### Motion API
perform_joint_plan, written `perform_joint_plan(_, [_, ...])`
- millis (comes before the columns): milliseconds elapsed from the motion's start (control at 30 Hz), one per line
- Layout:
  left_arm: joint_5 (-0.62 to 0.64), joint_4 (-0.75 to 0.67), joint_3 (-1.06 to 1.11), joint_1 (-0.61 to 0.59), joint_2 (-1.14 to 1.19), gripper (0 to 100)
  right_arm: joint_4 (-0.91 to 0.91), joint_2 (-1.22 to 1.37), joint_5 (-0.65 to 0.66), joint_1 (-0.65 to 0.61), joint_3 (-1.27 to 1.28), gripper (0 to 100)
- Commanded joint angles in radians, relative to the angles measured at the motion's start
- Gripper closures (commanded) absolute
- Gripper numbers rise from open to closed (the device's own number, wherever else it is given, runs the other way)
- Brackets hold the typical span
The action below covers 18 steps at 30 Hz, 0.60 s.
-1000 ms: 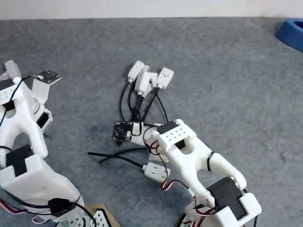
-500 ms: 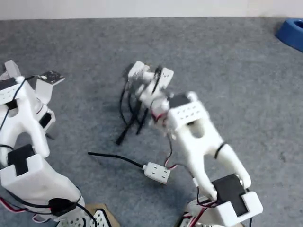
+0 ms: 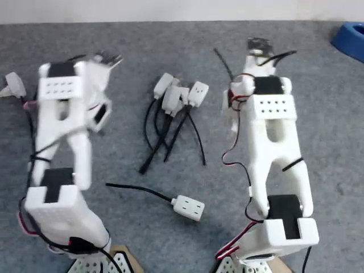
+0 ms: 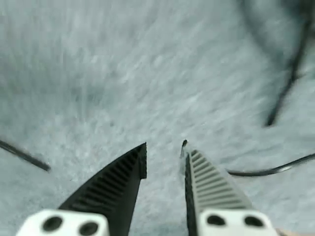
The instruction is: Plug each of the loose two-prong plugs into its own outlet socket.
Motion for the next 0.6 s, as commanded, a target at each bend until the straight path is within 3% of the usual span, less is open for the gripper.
perform_joint_plan(0, [0.1, 0.064, -0.248, 0.182, -0.054, 86, -0.102, -0.096, -0.041, 0.021, 0.047, 99.2])
perform_joint_plan(233, [0.141, 0.012, -0.282, 0.38, -0.093, 85, -0.375, -0.389, -0.083, 0.015, 0.42, 99.2])
perform_joint_plan(367, [0.144, -0.046, -0.171, 0.44, -0.148, 81, -0.489, -0.437, -0.081, 0.007, 0.611, 99.2])
perform_joint_plan(567, [0.183, -0.161, 0.079, 0.539, -0.255, 80, -0.501, -0.437, -0.081, 0.007, 0.631, 99.2])
